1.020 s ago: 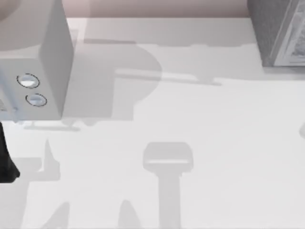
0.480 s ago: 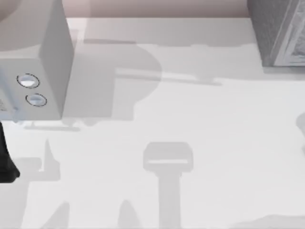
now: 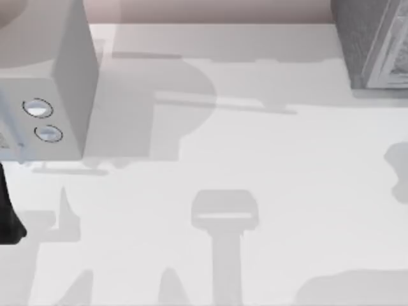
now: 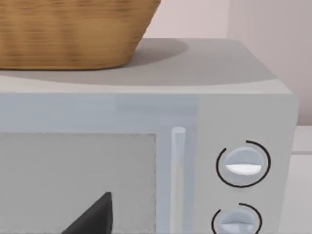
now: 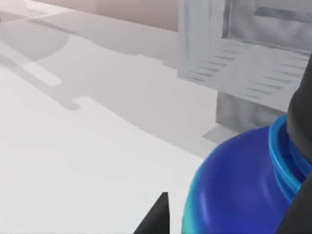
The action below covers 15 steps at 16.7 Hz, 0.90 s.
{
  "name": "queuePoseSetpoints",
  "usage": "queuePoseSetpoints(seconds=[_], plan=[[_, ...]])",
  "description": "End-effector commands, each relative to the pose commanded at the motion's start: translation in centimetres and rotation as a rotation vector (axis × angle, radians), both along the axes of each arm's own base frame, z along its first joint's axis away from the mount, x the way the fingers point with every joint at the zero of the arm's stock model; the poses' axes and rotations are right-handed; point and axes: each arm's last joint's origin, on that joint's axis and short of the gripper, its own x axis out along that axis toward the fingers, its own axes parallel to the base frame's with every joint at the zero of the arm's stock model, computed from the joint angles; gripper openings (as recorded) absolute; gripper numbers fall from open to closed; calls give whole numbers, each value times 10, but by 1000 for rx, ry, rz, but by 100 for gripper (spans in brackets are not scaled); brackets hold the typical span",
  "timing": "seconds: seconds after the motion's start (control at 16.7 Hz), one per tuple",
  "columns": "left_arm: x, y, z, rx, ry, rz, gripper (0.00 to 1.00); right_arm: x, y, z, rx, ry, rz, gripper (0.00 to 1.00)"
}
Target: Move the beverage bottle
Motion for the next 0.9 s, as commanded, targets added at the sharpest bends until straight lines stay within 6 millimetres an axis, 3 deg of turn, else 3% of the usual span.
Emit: queuePoseSetpoints(seconds=[0.78,0.9], plan=[[0,0,0,0,0,0,100,0,0,0,0,0,0,98],[0,0,0,0,0,0,100,0,0,0,0,0,0,100]])
